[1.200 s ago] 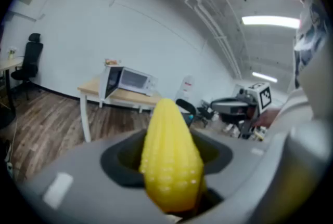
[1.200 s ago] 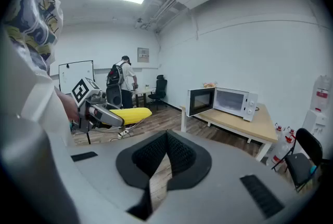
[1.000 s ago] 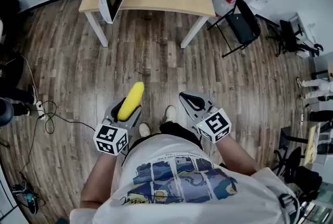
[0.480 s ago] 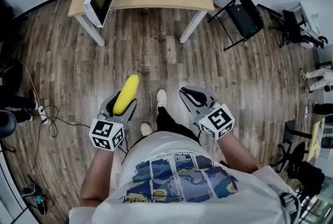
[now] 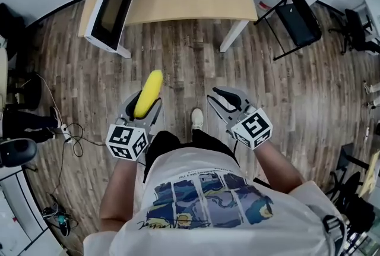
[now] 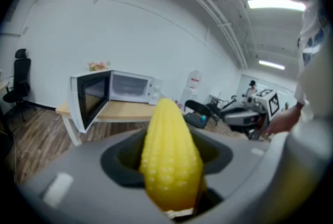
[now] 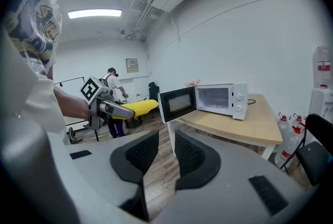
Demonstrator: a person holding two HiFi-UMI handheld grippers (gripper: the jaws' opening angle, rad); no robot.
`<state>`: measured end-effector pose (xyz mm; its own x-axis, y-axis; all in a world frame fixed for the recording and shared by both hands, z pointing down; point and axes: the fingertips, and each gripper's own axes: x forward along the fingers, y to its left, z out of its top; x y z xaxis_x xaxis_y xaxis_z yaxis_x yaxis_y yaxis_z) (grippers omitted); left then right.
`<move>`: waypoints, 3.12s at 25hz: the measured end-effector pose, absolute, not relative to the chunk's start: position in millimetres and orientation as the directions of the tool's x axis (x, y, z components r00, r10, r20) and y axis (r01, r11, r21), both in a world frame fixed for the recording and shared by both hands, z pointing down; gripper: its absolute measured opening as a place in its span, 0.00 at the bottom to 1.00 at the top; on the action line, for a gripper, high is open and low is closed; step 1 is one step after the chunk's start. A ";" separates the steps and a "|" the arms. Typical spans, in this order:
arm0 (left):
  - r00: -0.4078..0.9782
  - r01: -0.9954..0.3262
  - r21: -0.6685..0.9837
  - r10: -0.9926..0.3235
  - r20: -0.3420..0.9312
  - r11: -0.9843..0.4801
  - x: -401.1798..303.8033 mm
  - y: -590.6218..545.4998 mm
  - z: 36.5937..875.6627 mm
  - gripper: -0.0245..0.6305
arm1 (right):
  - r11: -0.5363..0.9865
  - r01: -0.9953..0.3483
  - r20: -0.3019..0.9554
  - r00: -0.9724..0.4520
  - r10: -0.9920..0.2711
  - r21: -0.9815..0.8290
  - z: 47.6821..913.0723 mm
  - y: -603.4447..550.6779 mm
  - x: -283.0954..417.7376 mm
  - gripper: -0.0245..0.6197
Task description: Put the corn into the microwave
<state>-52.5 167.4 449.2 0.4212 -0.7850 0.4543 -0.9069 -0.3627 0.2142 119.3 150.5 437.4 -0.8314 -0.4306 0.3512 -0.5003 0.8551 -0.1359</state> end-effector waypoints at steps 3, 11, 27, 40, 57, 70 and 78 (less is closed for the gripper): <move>0.410 -0.912 0.217 -0.790 0.456 -0.348 -49.1 131.5 451.0 0.43 | 0.839 -0.523 0.357 -0.820 -0.448 -0.147 441.6 121.9 128.5 0.13; 0.425 -0.905 0.205 -0.780 0.458 -0.373 -68.0 29.3 462.5 0.43 | 0.811 -0.566 0.388 -0.788 -0.478 -0.149 453.0 59.8 112.6 0.10; 0.489 -0.871 0.190 -0.751 0.444 -0.454 -108.0 -192.3 494.3 0.43 | 0.669 -0.738 0.412 -0.639 -0.649 -0.090 419.4 -71.8 57.7 0.10; 0.365 -0.926 0.112 -0.775 0.517 -0.362 -112.4 -326.1 536.5 0.43 | 0.712 -0.687 0.471 -0.680 -0.561 -0.144 437.7 -159.8 96.1 0.10; 0.208 -0.968 0.010 -0.781 0.590 -0.250 -93.6 -445.1 592.7 0.43 | 0.764 -0.616 0.524 -0.723 -0.451 -0.192 461.3 -255.3 171.0 0.10; 0.085 -0.987 -0.052 -0.777 0.623 -0.150 -90.6 -475.5 607.5 0.43 | 0.787 -0.579 0.521 -0.749 -0.409 -0.213 472.3 -295.1 196.4 0.10; 0.041 -0.985 -0.102 -0.772 0.634 -0.136 -85.8 -478.4 607.6 0.44 | 0.796 -0.561 0.514 -0.764 -0.390 -0.228 477.4 -303.7 200.0 0.10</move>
